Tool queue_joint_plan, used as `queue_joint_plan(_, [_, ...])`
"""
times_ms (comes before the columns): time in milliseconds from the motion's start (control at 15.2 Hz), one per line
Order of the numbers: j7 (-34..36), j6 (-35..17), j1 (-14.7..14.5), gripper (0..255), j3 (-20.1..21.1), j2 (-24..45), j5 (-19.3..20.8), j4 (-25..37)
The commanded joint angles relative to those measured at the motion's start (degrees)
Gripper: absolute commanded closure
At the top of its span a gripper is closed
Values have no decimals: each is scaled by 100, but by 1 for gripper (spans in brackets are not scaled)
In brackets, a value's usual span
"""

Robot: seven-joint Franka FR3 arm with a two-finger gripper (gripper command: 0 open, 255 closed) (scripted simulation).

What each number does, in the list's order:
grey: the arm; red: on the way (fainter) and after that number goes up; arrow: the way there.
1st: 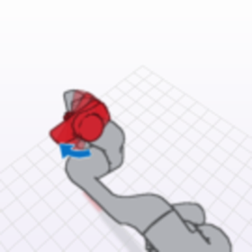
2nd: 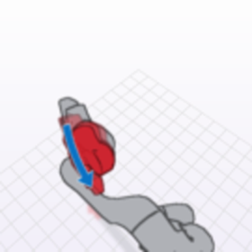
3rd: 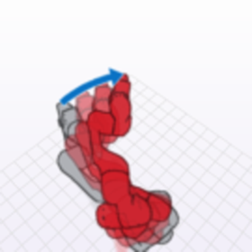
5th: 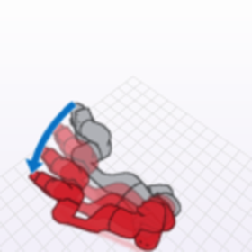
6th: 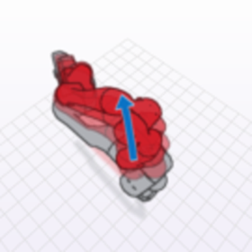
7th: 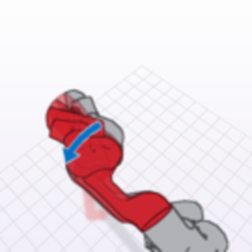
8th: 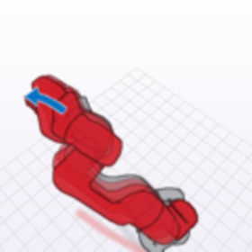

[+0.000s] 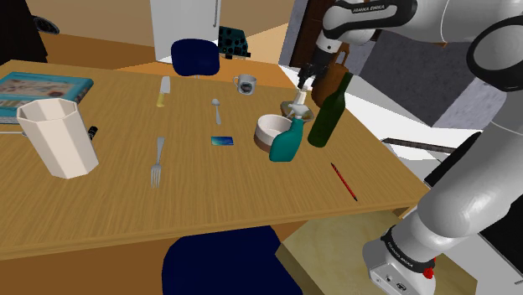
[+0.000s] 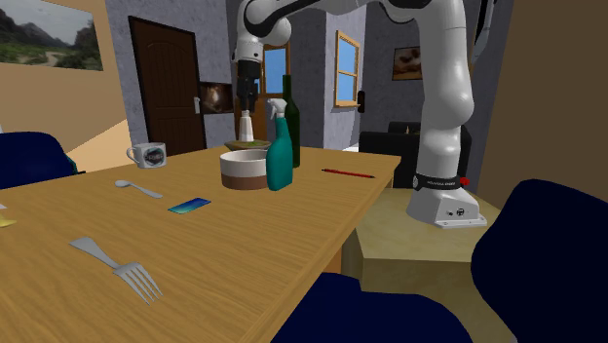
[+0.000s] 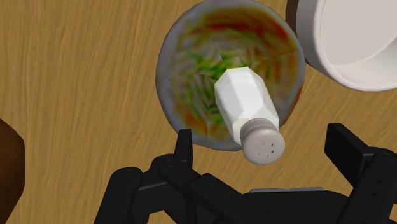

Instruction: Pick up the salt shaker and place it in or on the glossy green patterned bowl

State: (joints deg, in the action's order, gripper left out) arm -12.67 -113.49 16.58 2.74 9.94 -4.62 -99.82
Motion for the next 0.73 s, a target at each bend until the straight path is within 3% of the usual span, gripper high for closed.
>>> queue_joint_plan(0, [-8, 271, 18, 0, -12, -73, 2, 196])
queue_joint_plan(132, [-5, 597, 32, 0, -21, -127, 5, 467])
queue_joint_plan(660, [-5, 597, 32, 0, -21, -127, 5, 467])
